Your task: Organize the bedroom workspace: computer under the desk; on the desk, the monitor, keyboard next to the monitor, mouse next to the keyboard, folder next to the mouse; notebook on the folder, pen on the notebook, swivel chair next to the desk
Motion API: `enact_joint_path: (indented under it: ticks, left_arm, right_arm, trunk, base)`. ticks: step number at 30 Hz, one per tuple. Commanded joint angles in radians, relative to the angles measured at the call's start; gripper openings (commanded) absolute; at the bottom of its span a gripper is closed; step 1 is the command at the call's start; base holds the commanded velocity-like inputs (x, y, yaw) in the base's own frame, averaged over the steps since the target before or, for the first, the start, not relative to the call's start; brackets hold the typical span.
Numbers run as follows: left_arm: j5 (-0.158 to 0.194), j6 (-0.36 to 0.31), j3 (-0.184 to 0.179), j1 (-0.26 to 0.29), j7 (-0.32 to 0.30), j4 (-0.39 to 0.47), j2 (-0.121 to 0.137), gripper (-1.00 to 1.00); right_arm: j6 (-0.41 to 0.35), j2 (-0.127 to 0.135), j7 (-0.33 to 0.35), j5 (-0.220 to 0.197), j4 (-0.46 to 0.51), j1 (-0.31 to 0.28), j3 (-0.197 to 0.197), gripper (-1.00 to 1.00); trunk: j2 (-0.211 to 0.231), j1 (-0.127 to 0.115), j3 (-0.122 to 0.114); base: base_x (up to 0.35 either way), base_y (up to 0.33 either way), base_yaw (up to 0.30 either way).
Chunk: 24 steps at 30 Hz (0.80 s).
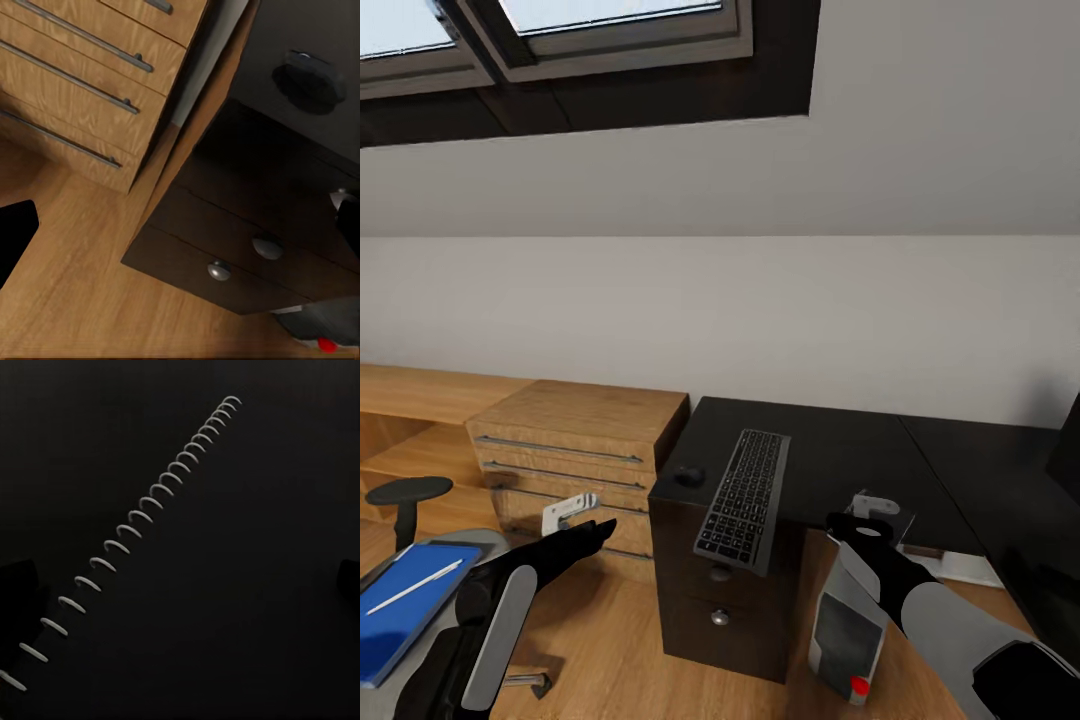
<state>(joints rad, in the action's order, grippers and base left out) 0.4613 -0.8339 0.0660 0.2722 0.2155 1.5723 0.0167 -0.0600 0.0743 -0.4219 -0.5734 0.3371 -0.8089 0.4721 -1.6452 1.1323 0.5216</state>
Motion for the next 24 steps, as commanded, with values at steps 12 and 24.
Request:
enact_joint_path:
  ticks: [12,24]
  left_arm:
    - [0.011,-0.004,0.0,0.001,0.008,0.0,0.0,1.0]
    - [0.012,-0.004,0.0,0.001,0.01,-0.014,-0.001,1.0]
  right_arm:
    - [-0.006,0.001,-0.005,-0.025,0.001,0.001,0.003,1.0]
    - [-0.001,0.001,-0.007,-0.023,0.01,0.0,0.003,1.0]
  trunk:
    - [0.0,0.0,0.001]
    - [0.0,0.0,0.001]
  base:
    - [-0.015,0.013,0.0]
    - [0.0,0.0,0.0]
